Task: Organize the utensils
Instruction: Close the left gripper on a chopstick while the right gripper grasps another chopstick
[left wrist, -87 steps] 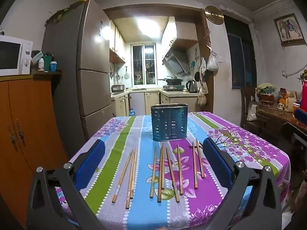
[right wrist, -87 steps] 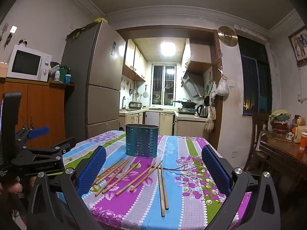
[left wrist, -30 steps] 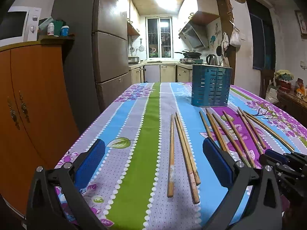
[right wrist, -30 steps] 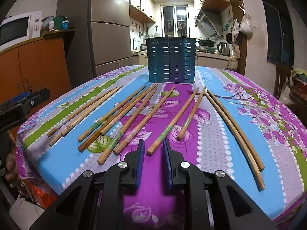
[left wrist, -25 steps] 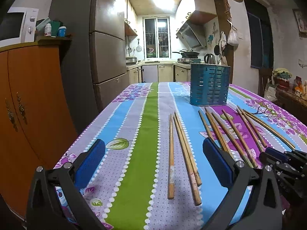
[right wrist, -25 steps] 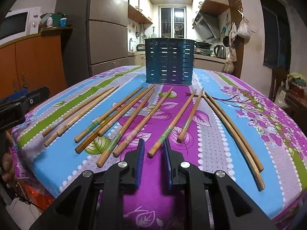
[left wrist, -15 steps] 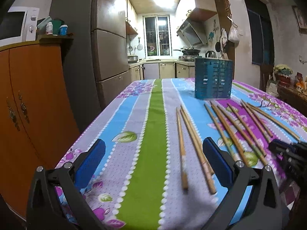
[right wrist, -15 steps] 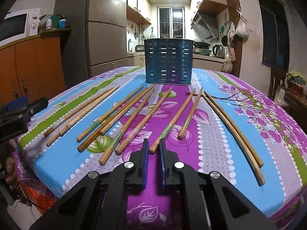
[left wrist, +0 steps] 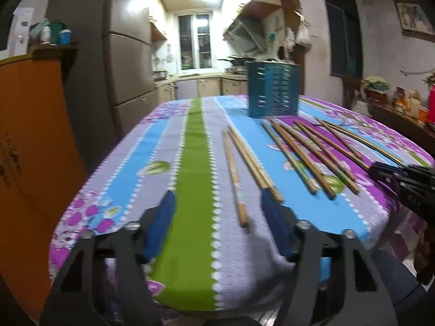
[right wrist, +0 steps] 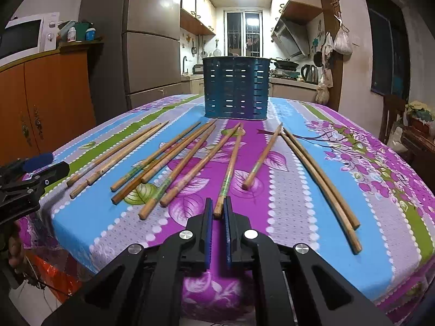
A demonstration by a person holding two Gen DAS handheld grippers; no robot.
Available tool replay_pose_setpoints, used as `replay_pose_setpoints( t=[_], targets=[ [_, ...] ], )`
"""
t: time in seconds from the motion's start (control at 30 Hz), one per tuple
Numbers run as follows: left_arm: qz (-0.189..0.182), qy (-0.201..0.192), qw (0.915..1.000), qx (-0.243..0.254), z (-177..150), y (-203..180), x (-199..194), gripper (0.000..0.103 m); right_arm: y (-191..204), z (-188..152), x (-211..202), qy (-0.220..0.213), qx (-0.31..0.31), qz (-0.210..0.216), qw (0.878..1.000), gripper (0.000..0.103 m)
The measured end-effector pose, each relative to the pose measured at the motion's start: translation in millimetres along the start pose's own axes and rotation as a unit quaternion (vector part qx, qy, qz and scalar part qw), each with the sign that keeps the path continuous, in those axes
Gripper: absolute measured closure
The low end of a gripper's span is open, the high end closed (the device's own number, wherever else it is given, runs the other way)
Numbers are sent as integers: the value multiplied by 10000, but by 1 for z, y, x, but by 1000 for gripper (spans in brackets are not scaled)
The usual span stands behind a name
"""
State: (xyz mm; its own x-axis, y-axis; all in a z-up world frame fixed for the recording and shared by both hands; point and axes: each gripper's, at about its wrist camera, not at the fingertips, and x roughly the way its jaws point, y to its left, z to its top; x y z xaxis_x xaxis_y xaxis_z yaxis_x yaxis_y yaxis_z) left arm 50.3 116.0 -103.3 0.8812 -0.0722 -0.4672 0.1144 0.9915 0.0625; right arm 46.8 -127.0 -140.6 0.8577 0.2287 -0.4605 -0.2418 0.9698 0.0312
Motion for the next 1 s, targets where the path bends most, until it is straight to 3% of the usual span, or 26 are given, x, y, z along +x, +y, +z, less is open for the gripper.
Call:
replay_pose_setpoints(
  t=[0.13, 0.7, 1.0],
  targets=[
    [-190, 64, 9997, 111, -4, -10, 4, 69, -3, -2, -1, -45, -5, 22, 10000, 94],
    [-170, -148, 9997, 131, -20, -21, 12, 72, 4, -5, 1, -159, -137, -75, 9998, 93],
    [-55, -263, 9996, 12, -23, -21, 10, 95, 1, -6, -2, -259, -56, -86, 9996, 94]
  ],
)
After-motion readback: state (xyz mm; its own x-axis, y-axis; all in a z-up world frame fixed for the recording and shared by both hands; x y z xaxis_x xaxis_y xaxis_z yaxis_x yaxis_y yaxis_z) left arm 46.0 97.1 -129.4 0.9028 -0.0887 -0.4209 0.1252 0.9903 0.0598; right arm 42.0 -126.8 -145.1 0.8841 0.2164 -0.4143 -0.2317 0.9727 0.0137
